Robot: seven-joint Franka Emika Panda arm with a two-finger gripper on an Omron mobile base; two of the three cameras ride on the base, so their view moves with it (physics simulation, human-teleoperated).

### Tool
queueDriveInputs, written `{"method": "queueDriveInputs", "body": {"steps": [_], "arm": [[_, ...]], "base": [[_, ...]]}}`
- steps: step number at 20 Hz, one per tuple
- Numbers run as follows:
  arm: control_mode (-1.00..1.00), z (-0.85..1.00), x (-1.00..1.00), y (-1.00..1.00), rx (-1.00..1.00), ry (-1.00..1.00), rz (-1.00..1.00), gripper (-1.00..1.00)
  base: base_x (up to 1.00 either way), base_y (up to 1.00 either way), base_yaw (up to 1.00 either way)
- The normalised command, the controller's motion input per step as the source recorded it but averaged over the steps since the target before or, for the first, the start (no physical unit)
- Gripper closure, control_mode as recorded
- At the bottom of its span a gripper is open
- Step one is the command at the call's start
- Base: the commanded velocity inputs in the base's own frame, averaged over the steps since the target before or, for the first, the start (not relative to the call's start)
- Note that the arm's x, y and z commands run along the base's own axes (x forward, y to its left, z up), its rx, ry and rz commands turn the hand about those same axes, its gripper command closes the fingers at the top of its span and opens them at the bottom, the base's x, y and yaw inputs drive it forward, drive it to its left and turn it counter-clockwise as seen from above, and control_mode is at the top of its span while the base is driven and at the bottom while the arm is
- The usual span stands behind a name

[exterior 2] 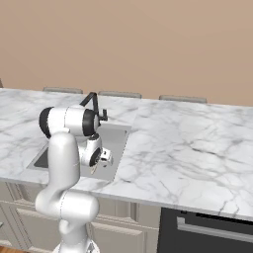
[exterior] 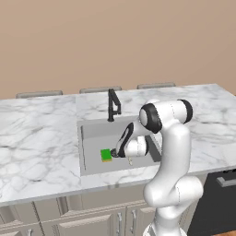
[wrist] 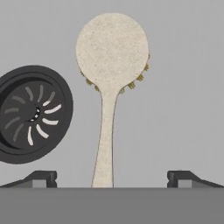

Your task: Pick up the sponge and dish brush from the sink, and place them back in the cabinet, and close the cabinet door.

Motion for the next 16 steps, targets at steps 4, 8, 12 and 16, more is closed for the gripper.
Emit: {"method": "queueDriveInputs", "body": {"steps": [4, 8, 12, 16], "arm": [[-1.0, -0.1, 0.04, 0.06, 0.0, 0.0, 0.0, -1.0], [-1.0, -0.12, 0.08, 0.04, 0.0, 0.0, 0.0, -1.0], [-1.0, -0.2, 0.1, 0.08, 0.0, 0.0, 0.0, -1.0], [-1.0, -0.15, 0.01, 0.06, 0.0, 0.0, 0.0, 1.0]], "base": [[0.0, 0.0, 0.0], [0.0, 0.0, 0.0], [0.0, 0.0, 0.0], [0.0, 0.0, 0.0]]}}
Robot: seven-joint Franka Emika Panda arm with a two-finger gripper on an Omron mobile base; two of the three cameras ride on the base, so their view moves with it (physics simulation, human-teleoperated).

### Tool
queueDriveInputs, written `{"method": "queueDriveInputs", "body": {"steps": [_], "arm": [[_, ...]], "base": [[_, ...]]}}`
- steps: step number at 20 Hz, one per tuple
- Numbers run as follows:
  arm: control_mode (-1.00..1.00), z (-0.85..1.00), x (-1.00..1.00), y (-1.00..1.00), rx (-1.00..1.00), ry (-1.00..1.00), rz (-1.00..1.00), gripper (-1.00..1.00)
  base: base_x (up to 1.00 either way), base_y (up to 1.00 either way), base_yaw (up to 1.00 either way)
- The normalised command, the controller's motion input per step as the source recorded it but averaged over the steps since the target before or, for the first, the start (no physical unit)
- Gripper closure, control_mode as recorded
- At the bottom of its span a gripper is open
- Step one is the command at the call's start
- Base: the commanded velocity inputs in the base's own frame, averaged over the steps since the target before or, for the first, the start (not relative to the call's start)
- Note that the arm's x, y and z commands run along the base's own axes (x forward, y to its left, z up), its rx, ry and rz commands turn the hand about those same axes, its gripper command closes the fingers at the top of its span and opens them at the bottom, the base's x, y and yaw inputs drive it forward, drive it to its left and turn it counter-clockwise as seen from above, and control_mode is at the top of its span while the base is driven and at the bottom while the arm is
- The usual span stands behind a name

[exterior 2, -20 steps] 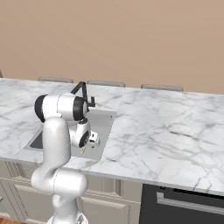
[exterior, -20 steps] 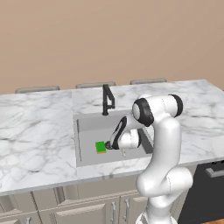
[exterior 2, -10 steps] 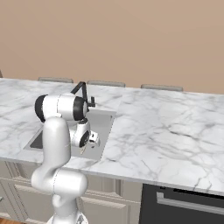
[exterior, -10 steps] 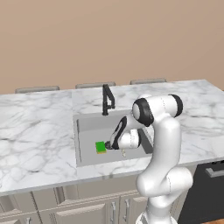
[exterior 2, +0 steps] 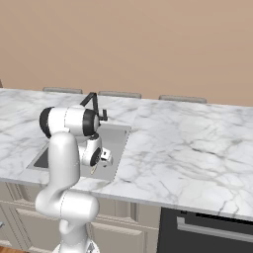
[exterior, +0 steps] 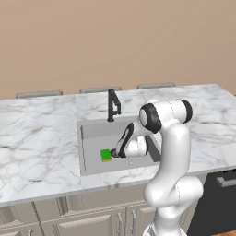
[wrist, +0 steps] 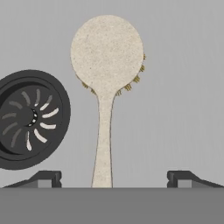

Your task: Pick up the sponge and dish brush from the sink, and place them back in the cabinet, and close the cabinet door.

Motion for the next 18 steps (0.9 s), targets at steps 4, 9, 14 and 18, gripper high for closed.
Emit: {"method": "queueDriveInputs", "body": {"steps": [4, 9, 14, 18], "arm": [[-1.0, -0.09, 0.0, 0.08, 0.0, 0.0, 0.0, 1.0], [-1.0, -0.02, 0.0, 0.05, 0.0, 0.0, 0.0, 1.0], [-1.0, -0.03, 0.0, 0.0, 0.0, 0.0, 0.0, 1.0], [-1.0, -0.13, 0.0, 0.02, 0.0, 0.0, 0.0, 1.0]], "base": [[0.0, 0.0, 0.0], [0.0, 0.0, 0.0], [0.0, 0.0, 0.0], [0.0, 0.0, 0.0]]}}
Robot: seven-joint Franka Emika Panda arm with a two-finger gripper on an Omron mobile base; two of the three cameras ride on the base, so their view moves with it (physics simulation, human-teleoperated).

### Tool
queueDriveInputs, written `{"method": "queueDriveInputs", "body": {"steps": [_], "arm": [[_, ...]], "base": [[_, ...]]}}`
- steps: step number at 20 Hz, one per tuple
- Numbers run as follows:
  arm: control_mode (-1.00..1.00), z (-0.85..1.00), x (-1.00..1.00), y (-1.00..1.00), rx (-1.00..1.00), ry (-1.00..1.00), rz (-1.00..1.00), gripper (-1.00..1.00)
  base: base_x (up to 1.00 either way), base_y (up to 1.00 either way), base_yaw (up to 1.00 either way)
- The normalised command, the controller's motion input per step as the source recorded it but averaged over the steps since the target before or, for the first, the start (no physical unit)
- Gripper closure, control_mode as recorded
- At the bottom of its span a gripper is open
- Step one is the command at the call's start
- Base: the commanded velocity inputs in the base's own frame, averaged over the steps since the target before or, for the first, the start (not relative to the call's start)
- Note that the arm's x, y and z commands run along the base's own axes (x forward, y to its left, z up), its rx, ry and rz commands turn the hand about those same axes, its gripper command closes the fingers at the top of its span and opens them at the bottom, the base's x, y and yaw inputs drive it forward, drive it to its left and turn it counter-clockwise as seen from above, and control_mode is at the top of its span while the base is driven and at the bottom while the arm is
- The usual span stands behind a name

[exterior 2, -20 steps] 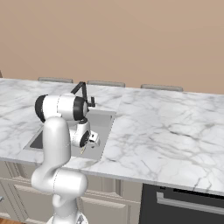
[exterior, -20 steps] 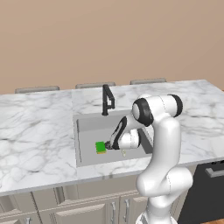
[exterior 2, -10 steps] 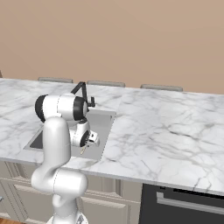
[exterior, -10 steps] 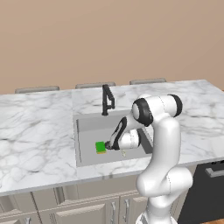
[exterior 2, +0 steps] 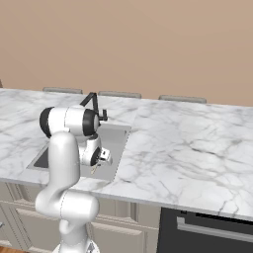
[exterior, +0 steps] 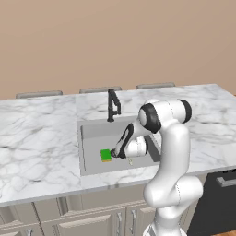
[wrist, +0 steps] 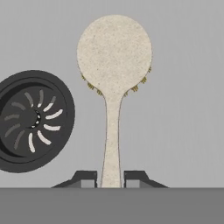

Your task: Pick up the sponge and dish brush from the sink, and place them back in the cabinet, and close the cabinet door.

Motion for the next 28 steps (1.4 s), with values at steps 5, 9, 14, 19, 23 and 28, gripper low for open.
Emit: {"method": "queueDriveInputs", "body": {"steps": [5, 9, 14, 19, 23, 28], "arm": [[-1.0, -0.1, 0.03, 0.05, -0.02, 0.0, 0.0, 1.0], [-1.0, 0.03, 0.0, 0.0, 0.0, 0.0, 0.0, 1.0], [-1.0, 0.21, 0.0, 0.0, 0.0, -0.03, 0.0, 1.0], [-1.0, 0.44, 0.0, 0.0, 0.0, 0.0, 0.0, 1.0], [-1.0, 0.44, 0.0, 0.0, 0.0, 0.0, 0.0, 1.0], [-1.0, 0.39, -0.03, 0.0, 0.0, 0.0, 0.0, 1.0]], "base": [[0.0, 0.0, 0.0], [0.0, 0.0, 0.0], [0.0, 0.0, 0.0], [0.0, 0.0, 0.0], [0.0, 0.0, 0.0], [0.0, 0.0, 0.0]]}}
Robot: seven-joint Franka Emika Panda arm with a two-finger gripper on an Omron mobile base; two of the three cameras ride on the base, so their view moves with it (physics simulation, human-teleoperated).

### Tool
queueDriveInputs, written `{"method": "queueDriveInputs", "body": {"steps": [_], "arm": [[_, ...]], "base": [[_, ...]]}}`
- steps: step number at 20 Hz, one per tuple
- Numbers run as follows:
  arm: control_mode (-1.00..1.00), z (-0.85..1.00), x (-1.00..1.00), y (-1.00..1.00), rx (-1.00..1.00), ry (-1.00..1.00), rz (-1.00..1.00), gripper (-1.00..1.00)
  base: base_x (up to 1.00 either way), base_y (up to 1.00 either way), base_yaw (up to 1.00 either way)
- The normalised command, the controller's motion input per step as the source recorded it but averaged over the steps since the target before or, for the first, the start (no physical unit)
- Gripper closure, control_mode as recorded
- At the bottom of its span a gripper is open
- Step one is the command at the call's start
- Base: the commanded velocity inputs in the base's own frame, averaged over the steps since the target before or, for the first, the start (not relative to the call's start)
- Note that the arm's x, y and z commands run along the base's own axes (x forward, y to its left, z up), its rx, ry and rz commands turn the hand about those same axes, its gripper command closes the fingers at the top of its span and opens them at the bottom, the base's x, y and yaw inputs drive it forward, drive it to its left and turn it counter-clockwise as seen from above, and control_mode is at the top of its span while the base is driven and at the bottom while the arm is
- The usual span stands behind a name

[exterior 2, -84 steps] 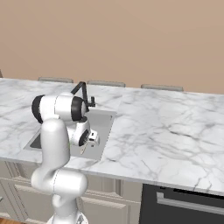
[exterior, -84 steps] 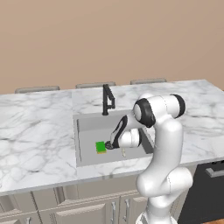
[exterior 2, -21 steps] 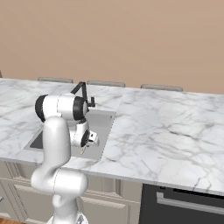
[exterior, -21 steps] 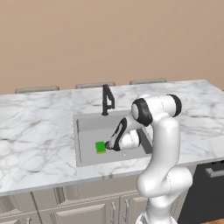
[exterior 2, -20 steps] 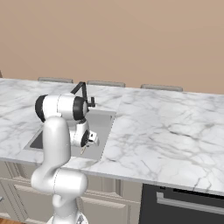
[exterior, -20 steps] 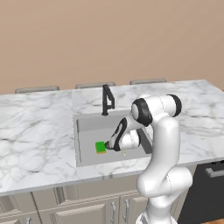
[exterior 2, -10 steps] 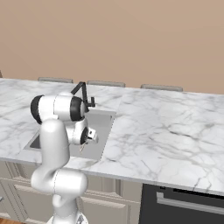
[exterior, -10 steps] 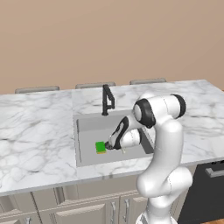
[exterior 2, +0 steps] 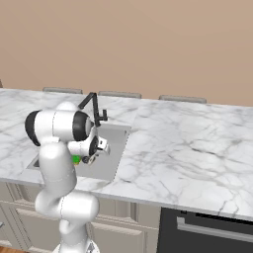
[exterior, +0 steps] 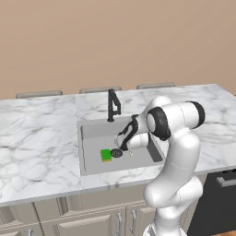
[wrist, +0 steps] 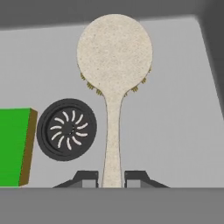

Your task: Pick up the sponge and dish brush from the sink, and place them back in the cabinet, and close the cabinet door.

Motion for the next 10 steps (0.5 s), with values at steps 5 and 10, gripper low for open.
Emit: {"method": "queueDriveInputs", "body": {"steps": [5, 10], "arm": [[-1.0, 0.39, -0.1, 0.0, 0.0, 0.0, 0.0, 1.0], [-1.0, 0.34, -0.19, -0.02, 0.0, 0.0, 0.0, 1.0]], "base": [[0.0, 0.0, 0.0], [0.0, 0.0, 0.0]]}}
